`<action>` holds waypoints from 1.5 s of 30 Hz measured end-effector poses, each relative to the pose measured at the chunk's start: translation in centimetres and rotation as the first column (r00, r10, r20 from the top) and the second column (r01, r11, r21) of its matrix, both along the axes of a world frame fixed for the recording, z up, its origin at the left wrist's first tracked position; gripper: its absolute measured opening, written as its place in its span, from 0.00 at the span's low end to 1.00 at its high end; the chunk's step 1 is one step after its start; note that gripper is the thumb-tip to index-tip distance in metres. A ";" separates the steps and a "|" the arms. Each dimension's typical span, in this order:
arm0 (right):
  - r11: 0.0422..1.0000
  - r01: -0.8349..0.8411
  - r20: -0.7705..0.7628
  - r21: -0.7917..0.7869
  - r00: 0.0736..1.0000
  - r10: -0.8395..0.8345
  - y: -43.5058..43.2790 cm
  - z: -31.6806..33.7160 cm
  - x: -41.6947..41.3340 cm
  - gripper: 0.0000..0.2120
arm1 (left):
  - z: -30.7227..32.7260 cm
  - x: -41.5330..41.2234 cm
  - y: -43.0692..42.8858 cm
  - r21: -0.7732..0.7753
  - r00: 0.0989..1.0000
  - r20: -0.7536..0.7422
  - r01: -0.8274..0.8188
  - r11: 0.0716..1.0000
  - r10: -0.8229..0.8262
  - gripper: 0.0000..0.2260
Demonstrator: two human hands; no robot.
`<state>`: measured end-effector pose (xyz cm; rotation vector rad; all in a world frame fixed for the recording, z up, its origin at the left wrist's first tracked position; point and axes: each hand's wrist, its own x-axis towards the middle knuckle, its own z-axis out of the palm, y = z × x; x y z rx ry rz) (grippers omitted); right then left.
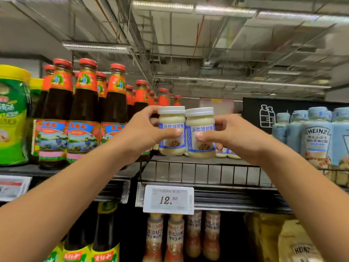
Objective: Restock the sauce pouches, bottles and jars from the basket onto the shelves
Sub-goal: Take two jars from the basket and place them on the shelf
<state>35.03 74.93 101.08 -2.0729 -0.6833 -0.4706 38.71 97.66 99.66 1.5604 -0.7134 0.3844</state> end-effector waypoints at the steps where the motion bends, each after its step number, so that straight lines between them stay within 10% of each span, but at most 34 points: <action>1: 1.000 0.018 -0.032 -0.025 0.999 -0.019 -0.1 0.0 0.5 0.11 | -0.1 0.6 0.1 0.029 1.000 -0.016 -0.013 0.999 0.013 0.31; 10: 0.963 0.186 -0.147 -0.196 0.965 -0.216 0.1 -0.6 3.3 0.19 | -0.8 4.1 0.0 0.311 0.982 -0.028 -0.169 0.935 0.187 0.32; 19: 0.969 0.232 -0.082 -0.087 0.967 -0.239 0.1 -0.9 2.8 0.48 | -1.2 4.0 1.0 0.425 0.979 0.104 -0.206 0.881 0.178 0.43; 24: 0.874 0.401 0.364 -0.273 0.885 -0.292 -0.5 -0.9 1.5 0.33 | -0.4 3.5 2.0 0.513 0.877 0.436 -0.425 0.745 0.201 0.36; 38: 0.765 0.480 0.376 -0.430 0.865 -0.332 -0.4 0.7 4.6 0.26 | 0.8 6.2 0.3 0.619 0.823 0.533 -0.538 0.572 0.197 0.31; 45: 0.538 0.538 0.415 -0.649 0.843 -0.341 0.8 2.6 7.1 0.23 | 1.6 8.1 -1.3 0.677 0.804 0.549 -0.588 0.444 0.229 0.34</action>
